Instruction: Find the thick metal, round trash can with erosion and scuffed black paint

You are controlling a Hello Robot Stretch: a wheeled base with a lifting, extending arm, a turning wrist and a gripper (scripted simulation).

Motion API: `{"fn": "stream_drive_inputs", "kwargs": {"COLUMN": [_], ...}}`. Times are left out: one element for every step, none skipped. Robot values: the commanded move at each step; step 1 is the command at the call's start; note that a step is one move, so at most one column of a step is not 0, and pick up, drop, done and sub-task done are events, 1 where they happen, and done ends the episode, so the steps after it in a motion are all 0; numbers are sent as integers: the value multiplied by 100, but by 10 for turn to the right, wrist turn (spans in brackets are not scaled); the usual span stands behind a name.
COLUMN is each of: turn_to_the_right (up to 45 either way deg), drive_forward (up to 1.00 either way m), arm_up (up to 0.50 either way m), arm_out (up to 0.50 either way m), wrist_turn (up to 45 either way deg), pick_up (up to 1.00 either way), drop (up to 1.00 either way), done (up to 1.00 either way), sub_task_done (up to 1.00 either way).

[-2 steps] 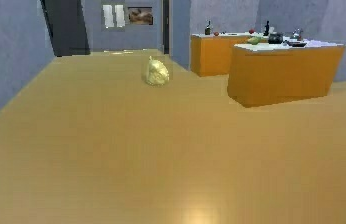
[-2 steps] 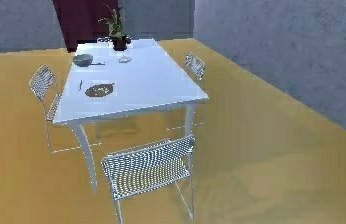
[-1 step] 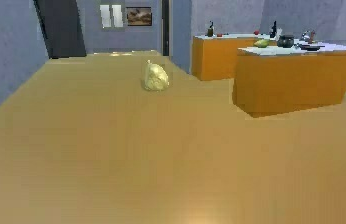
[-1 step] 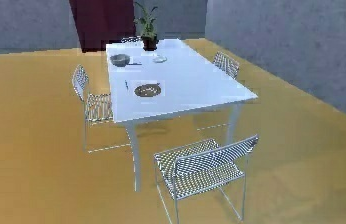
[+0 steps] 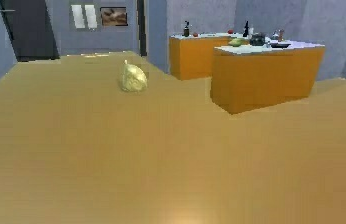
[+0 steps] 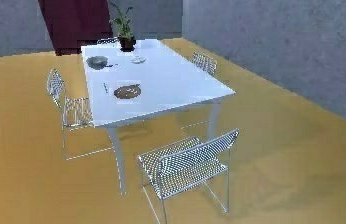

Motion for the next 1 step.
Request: {"fn": "stream_drive_inputs", "kwargs": {"turn_to_the_right": [0], "drive_forward": [100], "arm_up": [0], "arm_out": [0], "wrist_turn": [0], "pick_up": [0], "drop": [0], "done": [0], "sub_task_done": [0]}}
